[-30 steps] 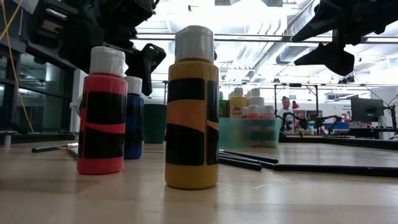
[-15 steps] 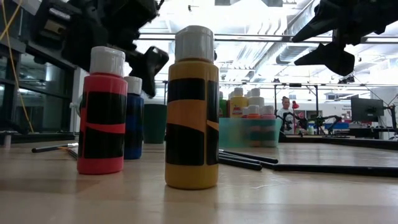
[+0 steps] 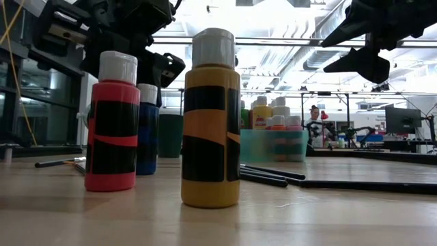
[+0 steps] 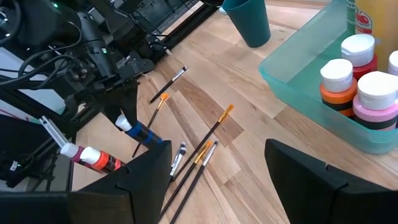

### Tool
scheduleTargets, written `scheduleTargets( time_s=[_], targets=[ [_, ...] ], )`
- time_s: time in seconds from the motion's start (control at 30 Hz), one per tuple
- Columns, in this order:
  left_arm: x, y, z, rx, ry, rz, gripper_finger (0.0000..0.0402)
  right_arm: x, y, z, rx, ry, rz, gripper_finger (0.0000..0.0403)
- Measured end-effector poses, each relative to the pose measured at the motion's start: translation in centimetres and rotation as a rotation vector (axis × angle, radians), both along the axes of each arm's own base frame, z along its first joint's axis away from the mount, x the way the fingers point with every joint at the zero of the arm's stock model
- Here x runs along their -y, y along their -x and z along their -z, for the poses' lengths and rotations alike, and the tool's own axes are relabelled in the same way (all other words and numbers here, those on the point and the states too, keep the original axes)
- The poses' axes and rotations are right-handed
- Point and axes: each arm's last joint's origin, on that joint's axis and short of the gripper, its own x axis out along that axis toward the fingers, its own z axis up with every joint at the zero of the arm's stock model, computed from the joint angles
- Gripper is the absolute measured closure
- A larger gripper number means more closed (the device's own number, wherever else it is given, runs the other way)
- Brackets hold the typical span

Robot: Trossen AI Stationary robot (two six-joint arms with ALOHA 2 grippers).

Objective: Pick & Place Paint Supplies
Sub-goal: Put the blue small paint bottle into the green bin

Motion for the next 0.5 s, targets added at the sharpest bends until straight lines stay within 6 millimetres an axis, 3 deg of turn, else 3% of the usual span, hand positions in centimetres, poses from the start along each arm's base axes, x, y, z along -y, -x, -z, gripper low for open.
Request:
scheduleTargets(
  time_s=[0.23, 0.37, 0.5],
  targets=[
    [0.0, -0.1, -0.5, -0.030, 0.012, -0.027, 0.0289, 0.0, 0.0, 0.0, 0.000, 0.000, -0.001, 0.0151],
    [-0.5, -0.8, -3.0, -0.030, -0.019, -0.055, 0.0289, 0.0, 0.0, 0.0, 0.000, 0.000, -0.001, 0.0151],
    [-2.4, -1.7, -5.9, -0.013, -0.060, -0.150, 0.0290, 0.0, 0.0, 0.0, 0.000, 0.000, -0.001, 0.0151]
  ],
)
